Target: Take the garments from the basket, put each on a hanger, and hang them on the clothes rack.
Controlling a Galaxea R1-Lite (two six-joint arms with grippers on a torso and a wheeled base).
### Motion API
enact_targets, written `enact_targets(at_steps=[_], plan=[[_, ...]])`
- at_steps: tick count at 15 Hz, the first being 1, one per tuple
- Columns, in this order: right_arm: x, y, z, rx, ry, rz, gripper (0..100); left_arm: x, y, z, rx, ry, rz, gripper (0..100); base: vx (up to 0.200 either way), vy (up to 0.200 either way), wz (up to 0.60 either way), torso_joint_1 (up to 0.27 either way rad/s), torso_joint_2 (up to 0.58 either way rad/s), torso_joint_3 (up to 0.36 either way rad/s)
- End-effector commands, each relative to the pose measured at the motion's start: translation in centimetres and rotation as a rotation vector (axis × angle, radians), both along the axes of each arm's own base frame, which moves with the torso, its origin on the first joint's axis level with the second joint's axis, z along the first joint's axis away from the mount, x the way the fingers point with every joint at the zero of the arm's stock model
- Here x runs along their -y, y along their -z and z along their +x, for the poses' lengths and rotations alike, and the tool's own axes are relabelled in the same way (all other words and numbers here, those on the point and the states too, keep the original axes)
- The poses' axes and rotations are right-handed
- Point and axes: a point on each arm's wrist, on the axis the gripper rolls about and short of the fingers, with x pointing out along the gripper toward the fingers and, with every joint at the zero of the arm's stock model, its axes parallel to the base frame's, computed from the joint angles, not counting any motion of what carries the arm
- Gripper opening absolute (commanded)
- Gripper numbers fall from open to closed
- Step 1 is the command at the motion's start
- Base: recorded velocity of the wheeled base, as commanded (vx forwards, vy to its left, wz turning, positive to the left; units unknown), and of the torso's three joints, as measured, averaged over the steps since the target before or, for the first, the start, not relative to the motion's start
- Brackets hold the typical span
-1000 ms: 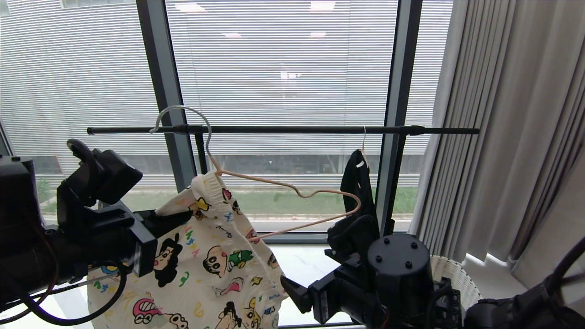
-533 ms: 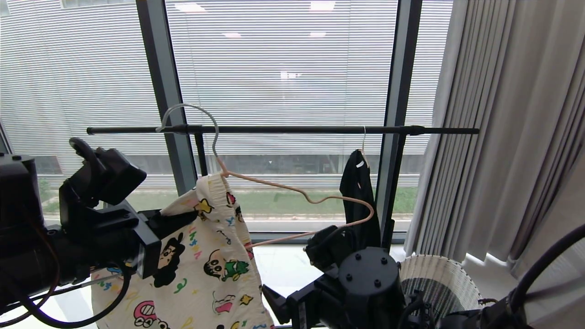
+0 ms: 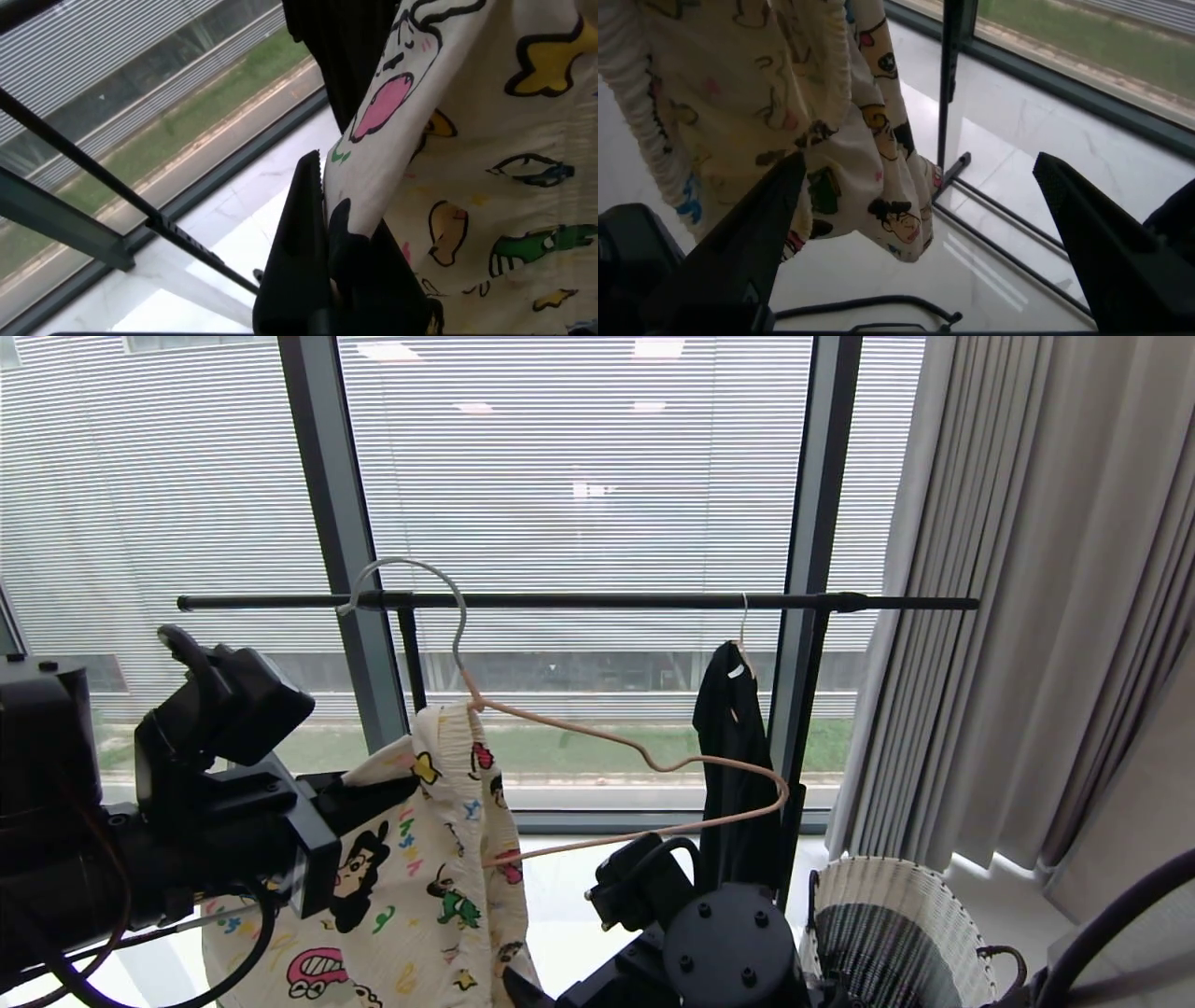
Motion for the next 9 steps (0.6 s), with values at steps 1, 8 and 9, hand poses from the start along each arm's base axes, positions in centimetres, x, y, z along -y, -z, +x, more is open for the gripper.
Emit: enact_targets(at_steps=[1,8,9], plan=[[-0.02,0.09,0.01,0.001,0.001,-0.003,100,0.48,0.04,-0.17,-0.001,0.026,0.001,0,0.0,0.0,0.0,0.0,0.0,0.0],[-0.02,0.35,-0.11,0.029,-0.016,-0.034,100,0.7,0.67,0.33,-0.049,-0.054,0.0,0,0.0,0.0,0.0,0.0,0.0,0.0],[-0.02,0.19,-0.23,0.034,-0.02,-0.032,100,0.59,0.71,0.35,-0.051,-0.06,-0.001,0,0.0,0.0,0.0,0.0,0.0,0.0]])
